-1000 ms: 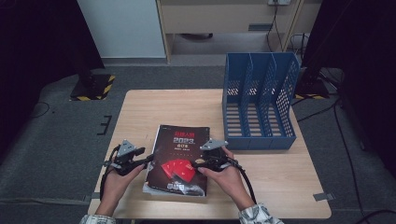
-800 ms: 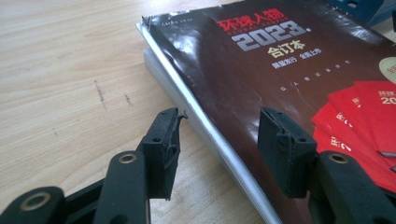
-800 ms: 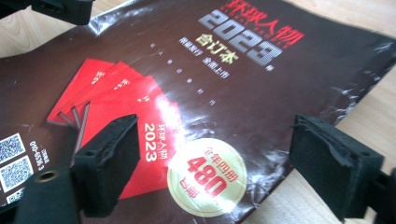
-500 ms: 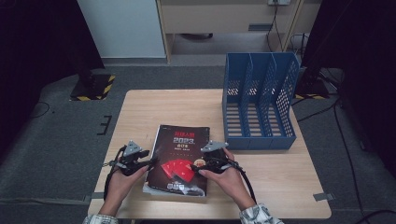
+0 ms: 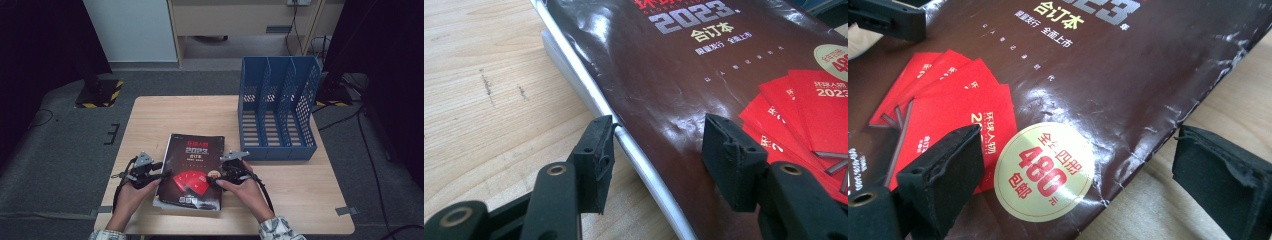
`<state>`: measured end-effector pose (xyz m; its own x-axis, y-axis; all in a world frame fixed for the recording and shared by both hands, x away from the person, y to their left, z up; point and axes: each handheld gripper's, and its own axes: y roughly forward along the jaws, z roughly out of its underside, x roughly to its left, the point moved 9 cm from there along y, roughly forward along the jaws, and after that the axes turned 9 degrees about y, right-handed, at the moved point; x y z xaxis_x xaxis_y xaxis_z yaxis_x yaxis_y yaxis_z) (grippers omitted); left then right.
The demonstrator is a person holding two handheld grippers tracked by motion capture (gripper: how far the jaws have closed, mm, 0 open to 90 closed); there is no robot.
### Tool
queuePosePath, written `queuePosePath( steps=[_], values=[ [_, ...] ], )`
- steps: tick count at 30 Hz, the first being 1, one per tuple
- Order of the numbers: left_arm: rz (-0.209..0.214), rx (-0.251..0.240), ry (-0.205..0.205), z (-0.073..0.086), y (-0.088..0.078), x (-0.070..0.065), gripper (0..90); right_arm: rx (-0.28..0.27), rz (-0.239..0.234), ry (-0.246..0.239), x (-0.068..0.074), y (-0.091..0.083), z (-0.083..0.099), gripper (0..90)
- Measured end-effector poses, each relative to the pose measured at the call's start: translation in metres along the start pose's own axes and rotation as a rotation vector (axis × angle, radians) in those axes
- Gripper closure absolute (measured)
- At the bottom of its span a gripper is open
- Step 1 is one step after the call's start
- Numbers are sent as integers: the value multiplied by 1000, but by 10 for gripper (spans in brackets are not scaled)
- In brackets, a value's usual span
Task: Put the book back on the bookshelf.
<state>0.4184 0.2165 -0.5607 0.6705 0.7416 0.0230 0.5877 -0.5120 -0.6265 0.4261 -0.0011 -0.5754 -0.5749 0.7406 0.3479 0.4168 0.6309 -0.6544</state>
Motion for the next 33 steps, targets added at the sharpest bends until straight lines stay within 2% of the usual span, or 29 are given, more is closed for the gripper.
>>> queuePosePath(
  steps=[3,9,12,14,18,19,24,27,29,33],
  values=[
    [-9,3,28,-1,0,-1,466,-2,-31,-3,2,0,0,100],
    [-2,-1,28,-2,1,-2,466,-3,-8,-5,4,-3,-1,121],
    [-4,1,29,-2,1,-2,466,-38,1,-19,6,-9,-6,145],
    [-2,-1,25,-1,1,-2,466,-51,-14,-7,9,-11,-11,149],
    [0,-7,17,-1,1,-1,467,-77,-41,-23,15,-14,-21,175],
    [2,-9,12,-1,1,-1,467,-79,-50,-14,17,-14,-23,183],
    [2,-9,12,0,1,-1,468,-42,-65,4,17,-2,-31,221],
    [-2,-9,19,-1,1,-1,468,-32,-77,46,17,3,-36,253],
    [-1,-12,18,-1,2,-1,468,-23,-79,49,17,6,-39,269],
    [6,-17,0,-1,2,-1,468,-12,-83,62,18,12,-45,276]
  ],
)
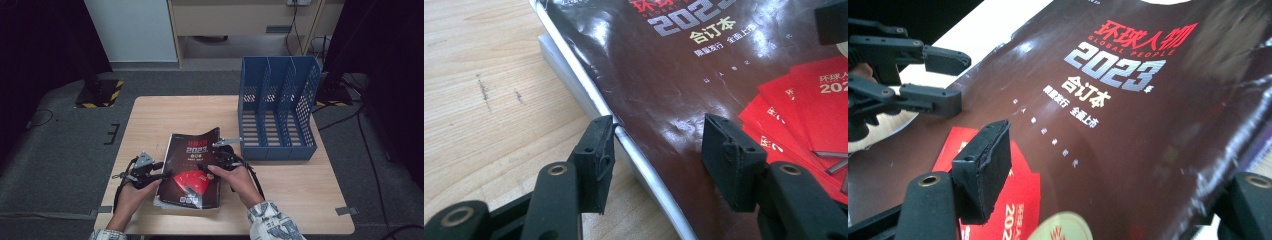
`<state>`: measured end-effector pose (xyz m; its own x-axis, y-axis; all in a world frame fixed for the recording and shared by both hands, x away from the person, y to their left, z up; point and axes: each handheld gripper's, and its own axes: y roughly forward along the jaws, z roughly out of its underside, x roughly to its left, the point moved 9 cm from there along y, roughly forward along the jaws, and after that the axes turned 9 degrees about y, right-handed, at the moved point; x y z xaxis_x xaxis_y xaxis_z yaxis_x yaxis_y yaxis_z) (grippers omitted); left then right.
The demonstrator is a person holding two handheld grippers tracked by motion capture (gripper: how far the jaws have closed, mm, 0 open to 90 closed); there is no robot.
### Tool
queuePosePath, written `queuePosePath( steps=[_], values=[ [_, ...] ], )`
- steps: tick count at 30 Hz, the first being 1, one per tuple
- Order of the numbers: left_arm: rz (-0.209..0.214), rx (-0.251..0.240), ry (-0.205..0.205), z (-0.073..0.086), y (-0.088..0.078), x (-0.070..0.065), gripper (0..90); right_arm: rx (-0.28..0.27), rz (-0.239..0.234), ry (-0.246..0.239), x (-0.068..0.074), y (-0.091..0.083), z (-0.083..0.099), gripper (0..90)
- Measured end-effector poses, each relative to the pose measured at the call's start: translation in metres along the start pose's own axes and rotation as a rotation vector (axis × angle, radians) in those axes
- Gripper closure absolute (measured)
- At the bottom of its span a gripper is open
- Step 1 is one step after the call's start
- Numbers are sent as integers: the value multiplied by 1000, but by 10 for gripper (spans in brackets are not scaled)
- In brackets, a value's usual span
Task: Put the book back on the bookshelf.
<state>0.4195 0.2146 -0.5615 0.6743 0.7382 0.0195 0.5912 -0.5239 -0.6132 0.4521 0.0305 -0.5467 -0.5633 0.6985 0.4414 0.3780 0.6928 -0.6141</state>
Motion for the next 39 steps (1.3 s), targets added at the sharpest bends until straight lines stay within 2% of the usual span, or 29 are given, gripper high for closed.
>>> queuePosePath(
  steps=[5,12,16,17,21,26,29,31,33,37,39],
  values=[
    [-6,4,14,0,0,0,468,26,24,-16,3,9,-4,278],
    [1,-4,-9,0,0,0,468,64,55,-44,7,18,-9,291],
    [0,-5,-22,0,0,1,466,88,82,-71,5,20,-9,359],
    [0,-8,-28,0,1,1,466,78,86,-91,5,21,-11,385],
    [-1,-8,-29,0,1,1,464,81,112,-119,6,21,-15,466],
    [-4,-9,-27,-1,1,0,457,96,115,-146,11,22,-15,425],
    [-5,-10,-27,-1,1,0,454,128,107,-139,13,23,-13,421],
    [-5,-10,-26,-1,1,0,454,117,120,-171,11,23,-14,497],
    [-4,-9,-24,-1,1,0,453,88,134,-183,10,23,-16,557],
    [-2,-5,-16,-1,1,-1,442,47,148,-181,9,21,-21,696],
    [4,-8,-20,-1,1,-1,442,41,145,-180,8,20,-22,733]
  ],
)
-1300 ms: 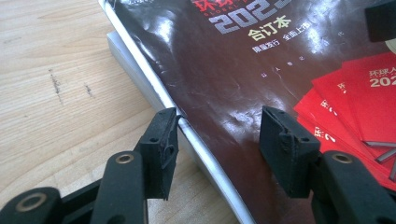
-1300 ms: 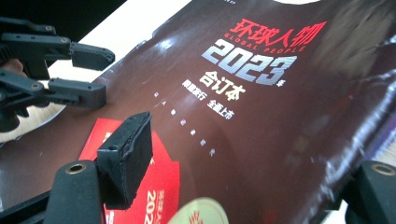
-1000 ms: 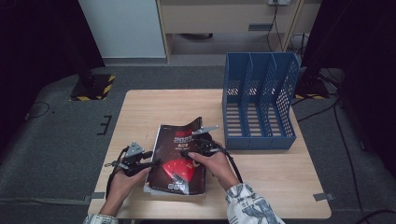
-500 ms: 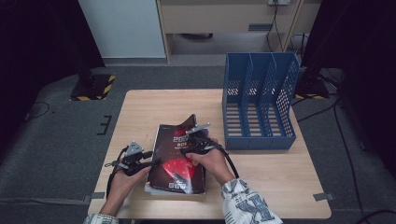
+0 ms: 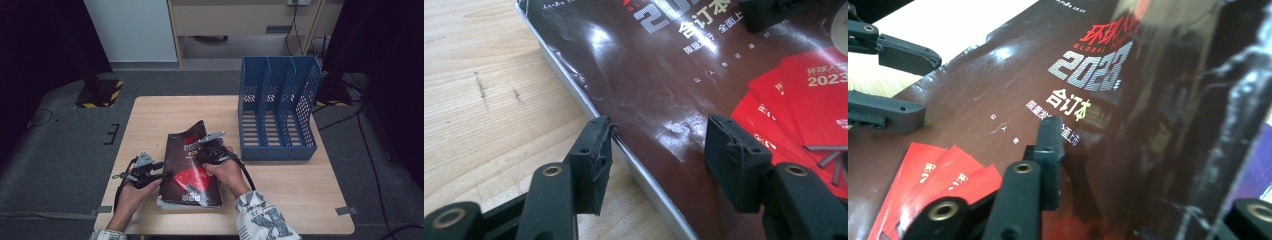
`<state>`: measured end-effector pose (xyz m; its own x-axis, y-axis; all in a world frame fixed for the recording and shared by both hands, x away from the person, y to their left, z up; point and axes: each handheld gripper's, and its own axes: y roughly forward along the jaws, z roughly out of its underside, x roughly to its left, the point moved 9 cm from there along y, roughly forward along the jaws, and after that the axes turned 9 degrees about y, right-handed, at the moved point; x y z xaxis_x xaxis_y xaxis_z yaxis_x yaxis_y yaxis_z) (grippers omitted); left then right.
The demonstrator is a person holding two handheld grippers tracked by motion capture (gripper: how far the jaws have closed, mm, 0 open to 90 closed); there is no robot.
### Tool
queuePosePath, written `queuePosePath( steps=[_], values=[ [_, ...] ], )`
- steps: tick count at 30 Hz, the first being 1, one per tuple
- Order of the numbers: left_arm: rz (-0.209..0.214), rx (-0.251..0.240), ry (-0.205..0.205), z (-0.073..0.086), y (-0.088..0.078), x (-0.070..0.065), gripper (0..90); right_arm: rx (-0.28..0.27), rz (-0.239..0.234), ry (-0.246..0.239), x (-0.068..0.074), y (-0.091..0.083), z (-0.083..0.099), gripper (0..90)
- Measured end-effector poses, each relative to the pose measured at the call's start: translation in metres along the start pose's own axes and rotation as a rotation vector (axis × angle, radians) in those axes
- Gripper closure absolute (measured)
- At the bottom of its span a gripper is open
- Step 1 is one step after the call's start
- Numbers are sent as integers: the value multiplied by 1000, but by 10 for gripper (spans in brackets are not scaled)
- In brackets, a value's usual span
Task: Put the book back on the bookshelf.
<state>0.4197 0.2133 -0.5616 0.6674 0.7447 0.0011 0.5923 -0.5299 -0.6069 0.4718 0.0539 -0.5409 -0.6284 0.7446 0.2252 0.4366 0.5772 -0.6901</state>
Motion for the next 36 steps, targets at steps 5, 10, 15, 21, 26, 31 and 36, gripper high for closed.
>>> queuePosePath(
  steps=[5,10,15,21,26,31,36],
  values=[
    [4,-2,0,0,1,-2,443,5,16,-19,-4,0,-3,759],
    [3,5,10,0,1,-2,442,16,-6,-28,1,-1,-5,695],
    [9,2,8,0,1,-1,442,54,-67,6,6,0,-5,591],
    [9,2,14,-1,0,-1,443,48,-11,-12,4,-1,-8,763],
    [20,-3,3,-1,0,0,435,-2,-14,-47,5,-5,-13,823],
    [13,-21,-7,-4,-3,0,376,-69,-38,-72,11,-13,-19,838],
    [11,-42,-19,-6,-5,4,308,-106,-54,-96,20,-21,-26,843]
  ],
)
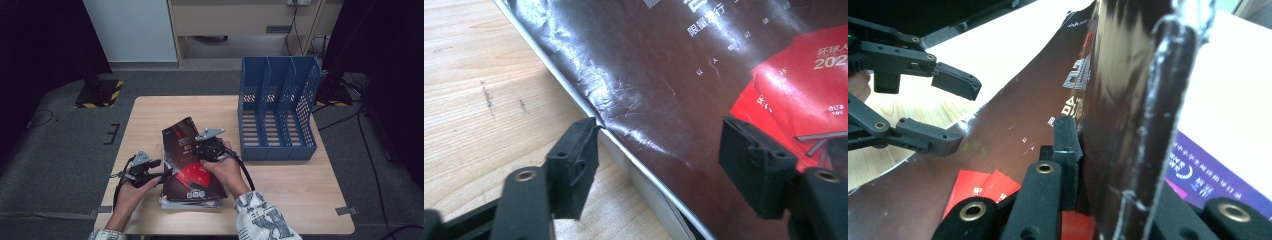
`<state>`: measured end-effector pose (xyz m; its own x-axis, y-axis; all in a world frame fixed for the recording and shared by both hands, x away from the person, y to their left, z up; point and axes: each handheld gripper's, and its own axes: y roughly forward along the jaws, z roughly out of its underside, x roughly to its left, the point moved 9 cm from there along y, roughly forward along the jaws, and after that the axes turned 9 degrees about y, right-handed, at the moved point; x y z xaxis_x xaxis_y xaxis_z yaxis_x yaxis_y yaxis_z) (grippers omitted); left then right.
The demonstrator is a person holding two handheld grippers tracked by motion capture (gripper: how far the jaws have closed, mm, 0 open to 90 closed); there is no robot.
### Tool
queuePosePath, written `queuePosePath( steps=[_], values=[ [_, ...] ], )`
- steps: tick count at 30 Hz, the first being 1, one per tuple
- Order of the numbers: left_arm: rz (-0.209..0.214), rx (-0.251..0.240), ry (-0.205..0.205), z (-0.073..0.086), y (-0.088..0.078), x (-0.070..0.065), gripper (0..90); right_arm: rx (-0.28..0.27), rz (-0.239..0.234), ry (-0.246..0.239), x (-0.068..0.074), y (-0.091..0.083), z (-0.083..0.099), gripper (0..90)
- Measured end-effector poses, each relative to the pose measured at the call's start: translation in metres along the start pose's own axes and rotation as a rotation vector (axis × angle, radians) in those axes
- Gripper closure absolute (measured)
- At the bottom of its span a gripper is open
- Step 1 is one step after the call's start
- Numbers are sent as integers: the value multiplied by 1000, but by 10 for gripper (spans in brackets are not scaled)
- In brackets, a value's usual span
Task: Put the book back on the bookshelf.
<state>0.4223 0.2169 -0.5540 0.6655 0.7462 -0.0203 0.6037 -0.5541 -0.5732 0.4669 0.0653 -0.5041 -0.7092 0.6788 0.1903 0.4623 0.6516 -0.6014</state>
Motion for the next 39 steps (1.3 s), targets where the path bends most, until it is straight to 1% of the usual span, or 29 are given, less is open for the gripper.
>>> queuePosePath(
  steps=[2,5,8,11,13,14,17,19,22,24,28,30,32,34,37,38,39],
  values=[
    [4,-1,-1,0,-1,2,265,-8,-3,-12,1,-1,-3,844],
    [10,-9,-22,-1,-1,2,191,-20,-7,-12,2,-3,-6,845],
    [11,-11,-15,-2,-1,2,138,-37,-7,-20,3,-6,-8,846],
    [18,-16,-18,-3,-1,2,110,-52,-11,-20,4,-9,-11,848],
    [21,-19,-8,-4,-1,2,95,-59,-11,-32,3,-10,-13,848],
    [22,-20,-8,-4,-1,2,87,-60,-5,-29,2,-11,-14,848],
    [25,-16,-8,-4,-1,0,81,-79,2,-29,2,-15,-17,850],
    [23,-12,5,-4,-1,0,80,-93,2,-31,2,-18,-19,852],
    [17,-20,1,-5,-1,1,81,-111,-2,-28,1,-21,-22,853],
    [16,-22,8,-6,0,2,81,-121,-8,-25,1,-23,-23,853],
    [14,-35,6,-9,-3,3,94,-132,4,-22,-1,-25,-24,854],
    [14,-39,13,-10,-5,3,94,-138,2,-19,-1,-27,-25,855],
    [10,-47,24,-14,-5,5,94,-148,3,-17,0,-28,-27,855],
    [3,-65,4,-18,-4,7,95,-158,-3,-20,1,-30,-30,858],
    [11,-66,19,-24,-2,8,99,-152,-2,-29,1,-31,-33,858],
    [13,-68,20,-26,-2,9,101,-156,5,-33,1,-31,-35,860],
    [14,-71,13,-30,0,10,104,-160,2,-32,1,-31,-36,861]
  ],
)
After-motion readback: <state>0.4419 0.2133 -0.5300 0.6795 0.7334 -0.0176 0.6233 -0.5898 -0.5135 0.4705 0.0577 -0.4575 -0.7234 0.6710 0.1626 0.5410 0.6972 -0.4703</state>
